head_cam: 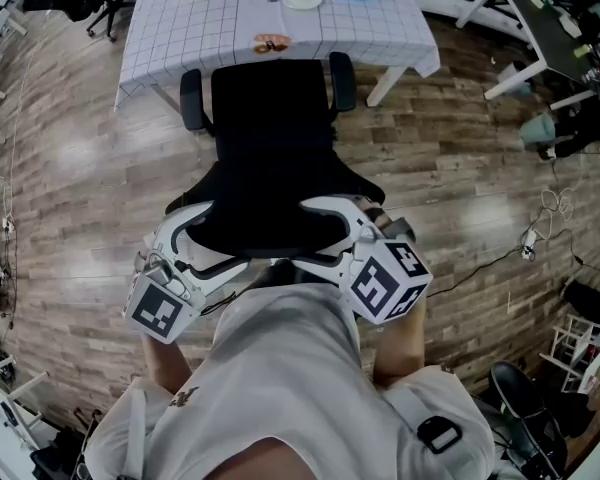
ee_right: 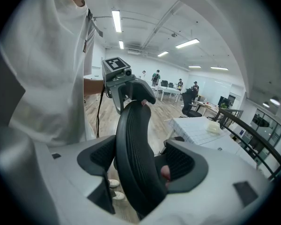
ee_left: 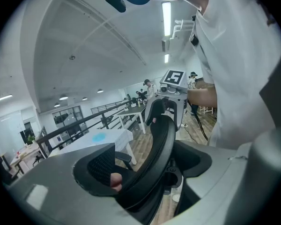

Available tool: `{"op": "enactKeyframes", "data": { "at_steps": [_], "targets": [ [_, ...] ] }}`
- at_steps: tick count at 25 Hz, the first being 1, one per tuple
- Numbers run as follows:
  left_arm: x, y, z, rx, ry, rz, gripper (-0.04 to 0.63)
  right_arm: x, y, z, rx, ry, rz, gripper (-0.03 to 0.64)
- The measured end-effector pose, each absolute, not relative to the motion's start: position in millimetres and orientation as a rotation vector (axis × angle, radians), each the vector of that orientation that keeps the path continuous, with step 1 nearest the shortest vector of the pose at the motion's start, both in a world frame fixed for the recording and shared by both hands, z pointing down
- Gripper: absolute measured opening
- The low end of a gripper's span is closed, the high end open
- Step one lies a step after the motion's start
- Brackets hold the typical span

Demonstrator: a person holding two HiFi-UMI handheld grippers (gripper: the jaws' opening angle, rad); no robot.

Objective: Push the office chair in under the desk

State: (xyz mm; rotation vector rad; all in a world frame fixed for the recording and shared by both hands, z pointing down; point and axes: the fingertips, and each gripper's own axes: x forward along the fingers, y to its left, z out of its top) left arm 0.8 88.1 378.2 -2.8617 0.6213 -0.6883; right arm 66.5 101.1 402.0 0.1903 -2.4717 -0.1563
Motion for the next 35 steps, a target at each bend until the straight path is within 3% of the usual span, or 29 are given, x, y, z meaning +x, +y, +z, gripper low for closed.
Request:
{"op": "enactKeyframes", "data": {
  "at_steps": [35],
  "targets": [
    [-17.0,22.3,379.5,-2.885,0.644,-0.697,0.408,51.0,40.0,412.0,0.109,-2.376,-0.193,0.296]
  ]
}}
